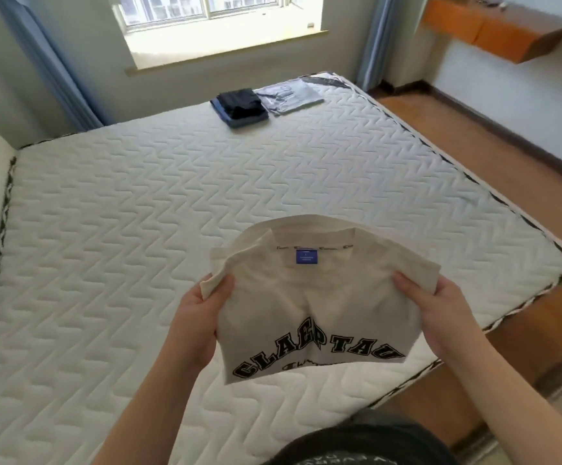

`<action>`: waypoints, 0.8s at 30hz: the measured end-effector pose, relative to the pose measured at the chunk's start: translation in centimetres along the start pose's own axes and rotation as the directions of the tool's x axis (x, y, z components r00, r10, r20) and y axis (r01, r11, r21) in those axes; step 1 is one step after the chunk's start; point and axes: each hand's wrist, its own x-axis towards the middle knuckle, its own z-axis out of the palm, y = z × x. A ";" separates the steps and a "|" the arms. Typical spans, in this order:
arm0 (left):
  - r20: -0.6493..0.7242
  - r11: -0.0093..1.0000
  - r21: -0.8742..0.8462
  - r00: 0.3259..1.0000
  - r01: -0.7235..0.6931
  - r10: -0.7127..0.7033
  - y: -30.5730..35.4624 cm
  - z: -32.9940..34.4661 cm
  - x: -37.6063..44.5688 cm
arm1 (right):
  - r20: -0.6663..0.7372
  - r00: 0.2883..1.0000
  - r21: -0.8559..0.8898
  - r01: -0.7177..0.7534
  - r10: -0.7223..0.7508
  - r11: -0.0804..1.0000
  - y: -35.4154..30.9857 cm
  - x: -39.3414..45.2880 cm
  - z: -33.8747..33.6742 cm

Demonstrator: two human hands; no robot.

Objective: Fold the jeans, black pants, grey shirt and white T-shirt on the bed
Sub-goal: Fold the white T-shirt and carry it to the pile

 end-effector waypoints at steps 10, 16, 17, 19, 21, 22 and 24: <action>0.337 0.993 0.091 0.936 0.076 -0.103 0.3 7.5 2.5 | -0.376 0.917 -0.055 0.123 -0.135 0.991 -1.0 -7.6 -6.2; 0.487 0.980 0.187 0.859 0.073 -0.157 0.0 14.8 2.5 | -0.489 0.858 -0.023 0.166 -0.156 0.986 -2.5 -10.4 -11.3; 0.500 0.977 0.199 0.850 0.074 -0.166 -0.2 16.1 2.5 | -0.503 0.850 -0.015 0.170 -0.154 0.985 -2.7 -10.6 -12.2; 0.519 0.972 0.222 0.835 0.076 -0.183 -0.7 18.5 2.7 | -0.536 0.830 -0.017 0.173 -0.155 0.985 -3.0 -10.7 -14.2; 0.532 0.969 0.233 0.823 0.081 -0.197 -1.2 20.9 2.8 | -0.558 0.815 -0.036 0.164 -0.156 0.986 -3.3 -10.3 -16.2; 0.535 0.968 0.238 0.820 0.084 -0.203 -1.5 22.2 2.9 | -0.562 0.811 -0.048 0.162 -0.161 0.986 -3.4 -10.0 -17.1; 0.532 0.964 0.255 0.821 0.080 -0.208 -2.2 24.8 3.2 | -0.561 0.808 -0.085 0.159 -0.179 0.984 -3.8 -9.2 -19.0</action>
